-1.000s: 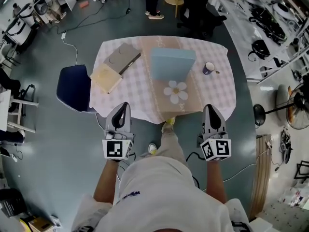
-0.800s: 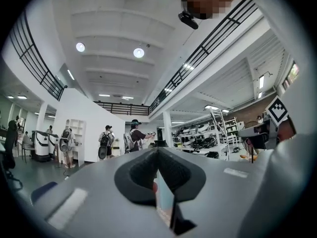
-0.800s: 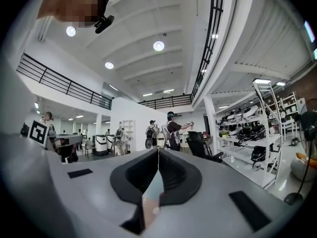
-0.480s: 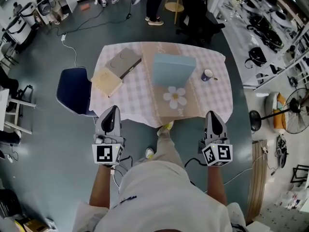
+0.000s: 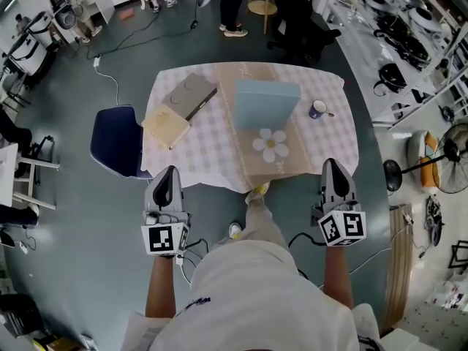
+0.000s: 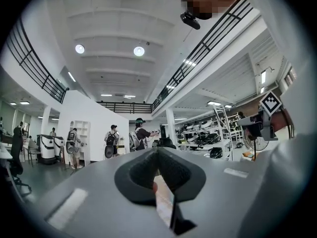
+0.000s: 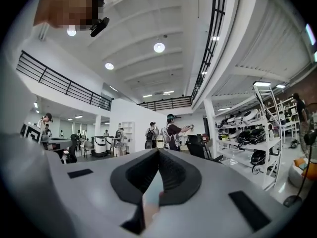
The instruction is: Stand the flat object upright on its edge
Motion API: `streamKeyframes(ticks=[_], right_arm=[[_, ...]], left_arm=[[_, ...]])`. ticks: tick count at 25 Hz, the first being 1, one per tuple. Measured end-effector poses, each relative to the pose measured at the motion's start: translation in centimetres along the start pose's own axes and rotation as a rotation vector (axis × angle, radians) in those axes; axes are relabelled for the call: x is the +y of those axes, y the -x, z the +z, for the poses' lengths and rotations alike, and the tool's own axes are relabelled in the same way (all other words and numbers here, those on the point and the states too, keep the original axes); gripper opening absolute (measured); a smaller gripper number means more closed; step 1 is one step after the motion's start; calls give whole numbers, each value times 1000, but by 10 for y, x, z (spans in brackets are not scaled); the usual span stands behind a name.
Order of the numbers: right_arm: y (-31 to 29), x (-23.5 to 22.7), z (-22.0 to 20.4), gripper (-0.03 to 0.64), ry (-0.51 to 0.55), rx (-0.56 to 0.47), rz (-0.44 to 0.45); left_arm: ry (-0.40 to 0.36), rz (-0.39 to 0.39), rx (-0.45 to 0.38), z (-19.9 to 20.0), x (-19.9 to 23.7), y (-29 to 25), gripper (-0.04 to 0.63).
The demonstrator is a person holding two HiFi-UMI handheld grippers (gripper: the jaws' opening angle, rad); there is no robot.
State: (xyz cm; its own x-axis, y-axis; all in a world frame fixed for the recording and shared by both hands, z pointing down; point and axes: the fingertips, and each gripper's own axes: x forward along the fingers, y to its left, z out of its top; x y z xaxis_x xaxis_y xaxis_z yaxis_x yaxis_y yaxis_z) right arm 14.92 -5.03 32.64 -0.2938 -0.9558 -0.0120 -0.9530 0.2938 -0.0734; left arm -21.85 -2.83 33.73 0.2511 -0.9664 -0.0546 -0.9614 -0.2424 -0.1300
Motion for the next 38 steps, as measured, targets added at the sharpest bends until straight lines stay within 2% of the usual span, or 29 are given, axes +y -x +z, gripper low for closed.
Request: streamKeyframes(ticks=[4,7,12,18,25,35,38], right_arm=[[4,-1,-3,3,22,14,0],[6,-1,-21,3,17,65,7],[13,-3,-31,3,-2,97,-6],[5,9,-27,3,22,98,27],[1,16,-36,3,39,131,38],[0,20,-37,3,61,154,52],[3,26,-42,3,103,185,81]], left_arm=[[59,-4,16,-19,-5,3,2],[95,-15,45,-38,-14,6,2],[112,-15,61,-47,-22,10,2],[90,-5,71,-47,-8,19,2],[163,75,94,-64,14,39,2],[184,82,101,-73,11,49,2],[189,93,98,-76,10,51,2]])
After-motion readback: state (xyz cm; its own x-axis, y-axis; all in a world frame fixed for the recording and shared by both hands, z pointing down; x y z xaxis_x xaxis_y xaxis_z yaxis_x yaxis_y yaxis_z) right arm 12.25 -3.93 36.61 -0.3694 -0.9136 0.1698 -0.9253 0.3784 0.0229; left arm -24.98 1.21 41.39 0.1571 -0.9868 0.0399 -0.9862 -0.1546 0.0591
